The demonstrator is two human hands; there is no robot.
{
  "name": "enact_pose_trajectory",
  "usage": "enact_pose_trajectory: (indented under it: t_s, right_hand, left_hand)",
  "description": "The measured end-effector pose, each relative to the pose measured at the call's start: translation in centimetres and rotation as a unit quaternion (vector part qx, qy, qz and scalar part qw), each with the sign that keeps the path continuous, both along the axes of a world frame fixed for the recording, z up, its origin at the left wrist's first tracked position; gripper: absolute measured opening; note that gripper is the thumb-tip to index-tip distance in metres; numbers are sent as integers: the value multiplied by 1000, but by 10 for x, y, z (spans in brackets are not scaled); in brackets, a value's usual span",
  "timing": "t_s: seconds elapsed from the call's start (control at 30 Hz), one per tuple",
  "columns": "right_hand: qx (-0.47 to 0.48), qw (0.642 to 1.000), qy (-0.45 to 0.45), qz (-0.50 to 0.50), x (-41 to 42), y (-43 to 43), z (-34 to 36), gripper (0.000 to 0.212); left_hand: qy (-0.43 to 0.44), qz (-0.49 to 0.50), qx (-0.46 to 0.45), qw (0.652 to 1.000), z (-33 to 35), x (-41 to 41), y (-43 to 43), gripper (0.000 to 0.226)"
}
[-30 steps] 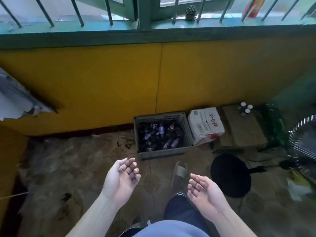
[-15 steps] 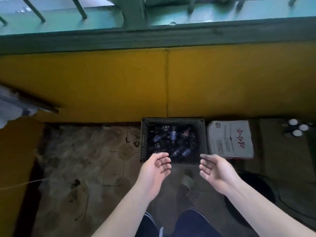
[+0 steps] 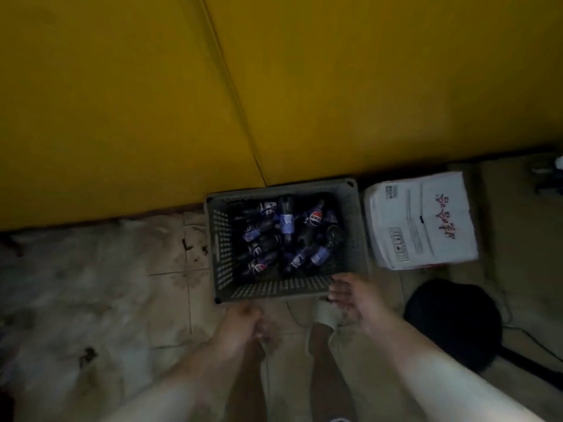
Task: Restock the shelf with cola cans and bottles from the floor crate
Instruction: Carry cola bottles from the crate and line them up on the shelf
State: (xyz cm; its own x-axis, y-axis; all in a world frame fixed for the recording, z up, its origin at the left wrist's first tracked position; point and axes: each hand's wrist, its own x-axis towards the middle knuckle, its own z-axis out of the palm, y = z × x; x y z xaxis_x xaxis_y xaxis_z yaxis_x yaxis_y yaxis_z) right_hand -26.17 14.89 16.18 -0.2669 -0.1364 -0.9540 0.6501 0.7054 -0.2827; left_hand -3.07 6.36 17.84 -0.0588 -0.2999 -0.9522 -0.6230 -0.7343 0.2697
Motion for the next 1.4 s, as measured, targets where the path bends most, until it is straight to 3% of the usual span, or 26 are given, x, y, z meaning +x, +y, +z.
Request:
enact_pose_trajectory:
  t_s: [0.13, 0.33, 0.4, 0.5, 0.57, 0.63, 0.7, 0.8, 0.93, 1.03, 1.2, 1.33, 1.4]
  right_hand:
    - [20, 999, 20, 46, -8, 4, -63, 18]
    - [28, 997, 57, 52, -31, 5, -158, 18]
    - [40, 992, 65, 100, -37, -8, -191, 16]
    - [4, 962, 114, 247, -37, -26, -229, 13]
    - [-18, 900, 193, 391, -34, -38, -247, 17]
    - [-49, 852, 262, 452, -31, -53, -261, 23]
    - [-31, 858, 280, 429, -30, -72, -276, 22]
    - [36, 883, 248, 396, -26, -96, -302, 38]
    - [59, 909, 229, 343, -14, -110, -332, 58]
    - [60, 923, 235, 299, -14, -116, -349, 63]
    - [81, 927, 232, 282, -14, -124, -353, 78]
    - [72, 936, 229, 259, -19, -119, -346, 72]
    - [61, 948, 212, 229, -24, -116, -332, 65]
  left_hand:
    - [-15, -96, -34, 995, -73, 10, -21, 15]
    - [-18, -95, -51, 994, -181, 12, -33, 15]
    - [-12, -186, -72, 980, -211, 7, -34, 16]
    - [63, -358, -163, 917, -243, -7, -46, 31]
    - [70, -474, -258, 839, -266, -15, -63, 42]
    - [56, -567, -353, 743, -291, -29, -86, 53]
    - [53, -631, -395, 666, -305, -48, -111, 70]
    - [63, -698, -431, 569, -329, -81, -136, 88]
    - [114, -744, -478, 452, -365, -116, -148, 64]
    - [86, -797, -484, 351, -382, -123, -152, 60]
    - [99, -795, -525, 287, -392, -145, -155, 42]
    - [42, -817, -481, 316, -380, -158, -149, 52]
    - [6, -851, -409, 330, -357, -158, -140, 57]
